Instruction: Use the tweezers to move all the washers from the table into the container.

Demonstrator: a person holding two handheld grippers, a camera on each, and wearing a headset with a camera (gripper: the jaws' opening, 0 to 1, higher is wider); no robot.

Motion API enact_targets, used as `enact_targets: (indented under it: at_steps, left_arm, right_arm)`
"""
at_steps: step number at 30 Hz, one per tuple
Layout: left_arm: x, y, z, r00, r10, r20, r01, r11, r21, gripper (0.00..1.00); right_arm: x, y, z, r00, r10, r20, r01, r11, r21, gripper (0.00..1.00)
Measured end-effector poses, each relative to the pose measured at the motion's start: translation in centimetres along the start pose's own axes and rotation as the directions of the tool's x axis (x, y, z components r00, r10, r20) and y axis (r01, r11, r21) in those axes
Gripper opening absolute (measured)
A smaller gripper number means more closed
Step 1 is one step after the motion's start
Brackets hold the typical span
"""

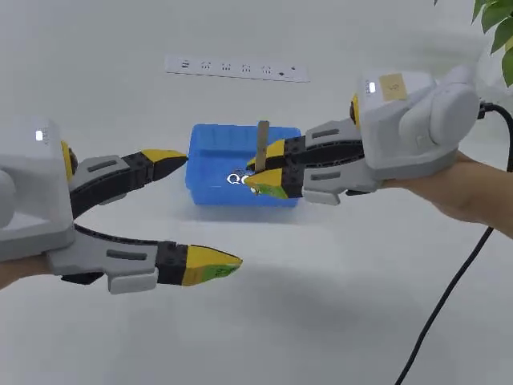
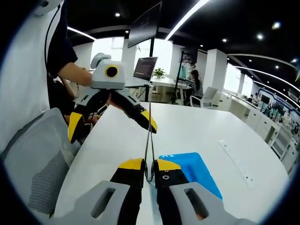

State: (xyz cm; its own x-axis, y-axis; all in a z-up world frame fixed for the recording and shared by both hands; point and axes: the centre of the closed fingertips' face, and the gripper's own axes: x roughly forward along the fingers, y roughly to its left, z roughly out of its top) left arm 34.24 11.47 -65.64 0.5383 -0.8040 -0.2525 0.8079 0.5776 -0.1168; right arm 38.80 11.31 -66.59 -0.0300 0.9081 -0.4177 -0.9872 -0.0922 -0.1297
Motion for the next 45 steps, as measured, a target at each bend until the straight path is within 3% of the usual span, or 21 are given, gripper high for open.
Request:
enact_targets:
  at_steps: [5, 9, 15, 19, 25, 27, 29, 32, 36, 45]
  left_arm:
    - [0.2, 0.9, -0.4, 0.9994, 0.027, -0.02, -0.026, 1.0, 0.01, 0.99]
    - [0.3, 0.9, -0.5, 0.9996, 0.022, -0.02, -0.021, 1.0, 0.006, 0.99]
    - [0.2, 1.0, -1.0, 0.9979, 0.018, -0.062, -0.016, 0.999, 0.028, 0.99]
    - [0.0, 1.5, -1.4, 0.9963, 0.04, -0.077, -0.038, 0.999, 0.022, 0.99]
    - [-0.1, 1.8, -1.6, 0.9951, 0.053, -0.083, -0.052, 0.999, 0.014, 0.99]
    - [-0.1, 1.9, -1.8, 0.9946, 0.057, -0.087, -0.056, 0.998, 0.013, 0.99]
    - [-0.1, 2.1, -1.9, 0.9937, 0.064, -0.092, -0.063, 0.998, 0.01, 0.99]
    - [-0.2, 2.5, -1.7, 0.9918, 0.091, -0.09, -0.089, 0.996, 0.029, 0.99]
    - [-0.3, 2.8, -1.8, 0.9904, 0.1, -0.095, -0.1, 0.995, 0.01, 0.99]
    - [-0.5, 3.3, -1.6, 0.9868, 0.131, -0.095, -0.129, 0.991, 0.03, 0.99]
  right_arm:
    - [0.2, -1.8, 0.1, 0.9996, -0.027, 0.006, 0.027, 1.0, -0.003, 0.09]
    - [0.5, -3.2, -0.2, 0.9984, -0.056, 0.006, 0.056, 0.998, -0.013, 0.09]
    - [1.6, -5.4, -2.2, 0.9955, -0.091, -0.026, 0.091, 0.996, -0.02, 0.1]
    - [2.4, -6.4, -3.7, 0.9938, -0.101, -0.047, 0.1, 0.995, -0.016, 0.1]
    - [3.3, -6.8, -5.5, 0.9927, -0.094, -0.076, 0.093, 0.996, -0.014, 0.1]
    - [3.4, -6.9, -5.9, 0.9932, -0.092, -0.072, 0.092, 0.996, -0.005, 0.1]
    - [3.5, -6.8, -5.7, 0.996, -0.083, -0.033, 0.084, 0.996, 0.03, 0.1]
    - [3.7, -7.0, -6.4, 0.9951, -0.09, -0.04, 0.091, 0.995, 0.035, 0.1]
    - [4.0, -6.8, -7.5, 0.9948, -0.085, -0.056, 0.087, 0.995, 0.043, 0.1]
    - [4.2, -6.5, -7.9, 0.9955, -0.074, -0.059, 0.077, 0.996, 0.052, 0.1]
